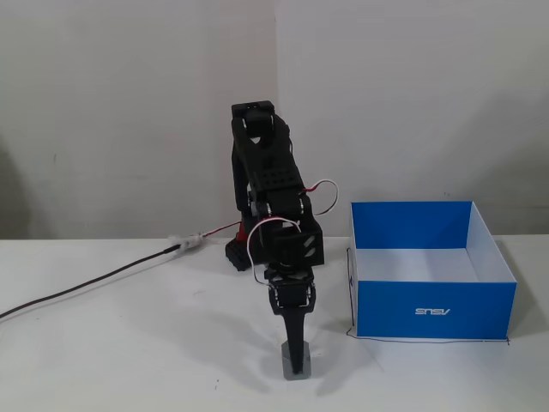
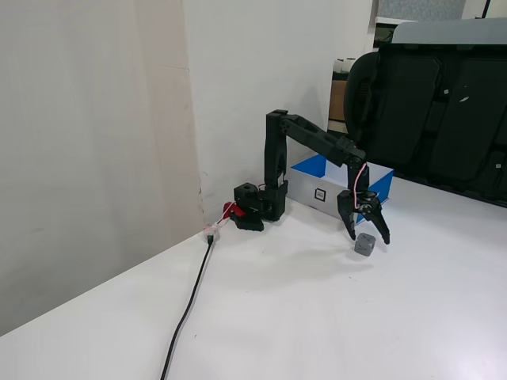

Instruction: Pick the gray block and keep it in the box.

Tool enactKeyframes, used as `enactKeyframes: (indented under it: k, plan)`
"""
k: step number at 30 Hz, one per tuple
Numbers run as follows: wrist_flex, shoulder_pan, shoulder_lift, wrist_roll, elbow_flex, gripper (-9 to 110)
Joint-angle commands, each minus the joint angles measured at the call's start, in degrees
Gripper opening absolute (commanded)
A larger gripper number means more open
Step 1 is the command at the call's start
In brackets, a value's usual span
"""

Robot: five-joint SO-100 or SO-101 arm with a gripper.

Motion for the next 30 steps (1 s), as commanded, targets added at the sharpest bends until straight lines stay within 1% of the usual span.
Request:
enactKeyframes:
  k: [1, 3, 4, 5, 7, 9, 12, 16, 20, 24, 27, 30]
  plan:
    - [-0.9, -1.1, -0.4, 0.1, -4.6, 34]
    - [-1.2, -1.2, -2.3, 0.2, -5.3, 32]
    - [-1.7, -1.3, -2.9, -0.4, -5.3, 26]
    - [-1.8, -1.3, -3.5, -0.4, -5.4, 24]
    - [-2.5, -1.4, -3.8, -0.4, -5.3, 23]
    - [-2.6, -1.2, -3.9, -0.4, -5.3, 7]
    - [-2.4, -1.1, -3.9, -0.5, -5.3, 1]
    - [0.4, -0.5, -0.2, -0.5, -6.4, 0]
    - [8.1, 0.2, 9.2, -0.5, -11.4, 0]
    - [11.7, 1.1, 18.0, -0.5, -13.8, 0]
    - [13.2, -0.5, 23.4, -0.5, -13.4, 0]
    - [13.9, -4.5, 30.9, -0.5, -12.0, 0]
